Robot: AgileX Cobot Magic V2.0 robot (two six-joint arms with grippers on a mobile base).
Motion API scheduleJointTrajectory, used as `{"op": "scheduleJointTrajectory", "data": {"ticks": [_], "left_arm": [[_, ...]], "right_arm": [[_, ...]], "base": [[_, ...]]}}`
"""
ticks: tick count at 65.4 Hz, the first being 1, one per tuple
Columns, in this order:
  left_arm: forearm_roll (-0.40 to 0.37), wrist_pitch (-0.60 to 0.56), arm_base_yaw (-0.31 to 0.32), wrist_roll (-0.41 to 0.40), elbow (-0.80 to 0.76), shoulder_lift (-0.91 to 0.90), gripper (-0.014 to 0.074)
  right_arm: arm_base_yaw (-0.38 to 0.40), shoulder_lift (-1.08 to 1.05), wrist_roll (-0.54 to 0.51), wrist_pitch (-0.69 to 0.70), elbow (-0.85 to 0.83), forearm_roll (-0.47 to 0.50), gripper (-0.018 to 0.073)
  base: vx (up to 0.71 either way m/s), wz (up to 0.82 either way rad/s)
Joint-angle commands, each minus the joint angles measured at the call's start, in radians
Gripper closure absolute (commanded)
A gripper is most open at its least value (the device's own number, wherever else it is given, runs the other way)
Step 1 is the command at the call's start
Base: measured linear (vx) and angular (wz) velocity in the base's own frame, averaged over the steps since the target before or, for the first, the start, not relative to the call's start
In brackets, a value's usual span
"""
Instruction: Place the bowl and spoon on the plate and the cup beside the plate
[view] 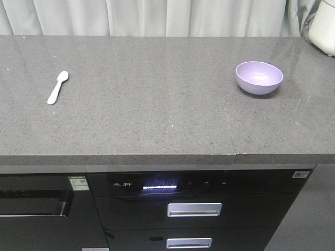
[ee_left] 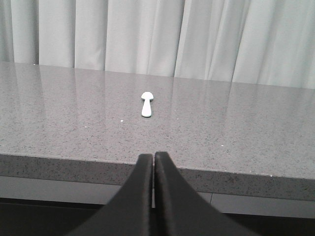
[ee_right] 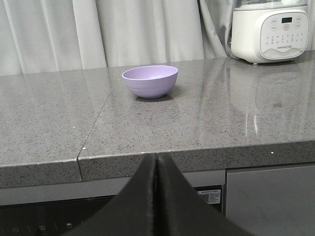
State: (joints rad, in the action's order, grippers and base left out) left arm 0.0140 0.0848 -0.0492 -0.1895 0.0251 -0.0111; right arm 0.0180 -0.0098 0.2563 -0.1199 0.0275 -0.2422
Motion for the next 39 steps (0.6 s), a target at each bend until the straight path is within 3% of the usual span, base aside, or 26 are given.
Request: {"op": "scheduleJointTrajectory", "data": {"ticks": [1, 39], "left_arm": [[0.0, -0.071, 0.001, -0.008, 0.028, 0.005, 0.0602], [0.0, -0.071, 0.001, -0.008, 0.028, 0.005, 0.0602]], "right_arm": [[0.001, -0.011, -0.009, 0.077, 0.016, -0.006, 0.0565], [0.001, -0.011, -0.009, 0.077, 0.016, -0.006, 0.0565]], "base": [[0.03, 0.0], [0.03, 0.0]]}}
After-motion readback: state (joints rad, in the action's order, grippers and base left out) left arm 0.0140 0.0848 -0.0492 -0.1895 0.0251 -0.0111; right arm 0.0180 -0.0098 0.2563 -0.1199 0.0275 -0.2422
